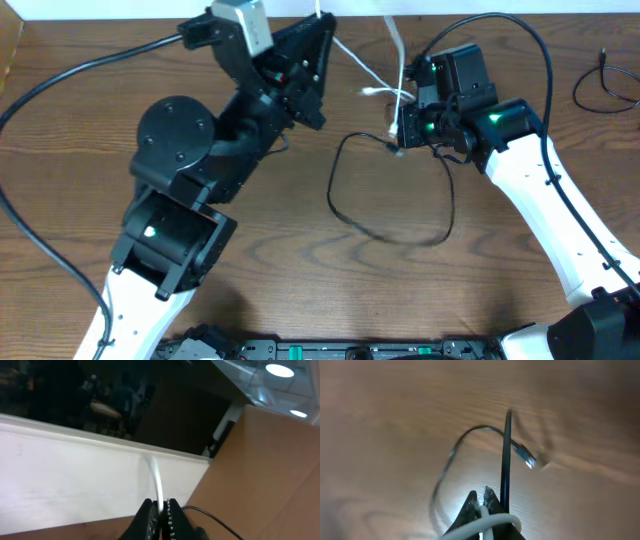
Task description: Untangle cables
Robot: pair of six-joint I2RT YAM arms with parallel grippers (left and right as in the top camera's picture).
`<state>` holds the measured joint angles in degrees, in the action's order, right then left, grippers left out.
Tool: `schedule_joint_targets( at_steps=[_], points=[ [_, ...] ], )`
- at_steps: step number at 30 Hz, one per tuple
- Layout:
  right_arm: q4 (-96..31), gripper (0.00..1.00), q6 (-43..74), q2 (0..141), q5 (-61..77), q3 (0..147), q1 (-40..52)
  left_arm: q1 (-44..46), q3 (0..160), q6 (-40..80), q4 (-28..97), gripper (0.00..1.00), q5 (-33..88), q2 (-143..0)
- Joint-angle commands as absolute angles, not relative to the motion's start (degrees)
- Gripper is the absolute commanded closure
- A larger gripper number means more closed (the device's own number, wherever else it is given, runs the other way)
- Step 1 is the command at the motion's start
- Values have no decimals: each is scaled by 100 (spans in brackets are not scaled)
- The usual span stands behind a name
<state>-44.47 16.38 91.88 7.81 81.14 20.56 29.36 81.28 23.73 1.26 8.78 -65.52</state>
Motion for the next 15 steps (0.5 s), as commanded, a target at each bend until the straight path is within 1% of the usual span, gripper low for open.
schedule_joint_targets(
  at_steps=[1,5,7,9,12,14,15],
  points=[
    [-4569,99,2226,9220,-158,8077,2008,2543,8189,2314,108,93,829,-6180],
    [-4727,99,2224,9223,-161,8075,1970,2106,8189,2316,351,92,827,-6040],
    [-4818,97,2222,9225,-169,8075,1949,1883,8189,2316,403,93,829,-5990],
    [-4971,92,2224,9231,-344,8073,1942,1638,8189,2316,408,93,829,-5931],
    [-5076,90,2222,9238,-456,8031,1942,1367,8189,2318,541,92,834,-5848],
    [-5041,98,1914,9238,-202,8016,1944,1341,8189,2318,834,93,836,-5828],
    [-5006,99,1750,9238,-64,8016,1949,1341,8189,2318,1050,93,880,-5837]
  ],
)
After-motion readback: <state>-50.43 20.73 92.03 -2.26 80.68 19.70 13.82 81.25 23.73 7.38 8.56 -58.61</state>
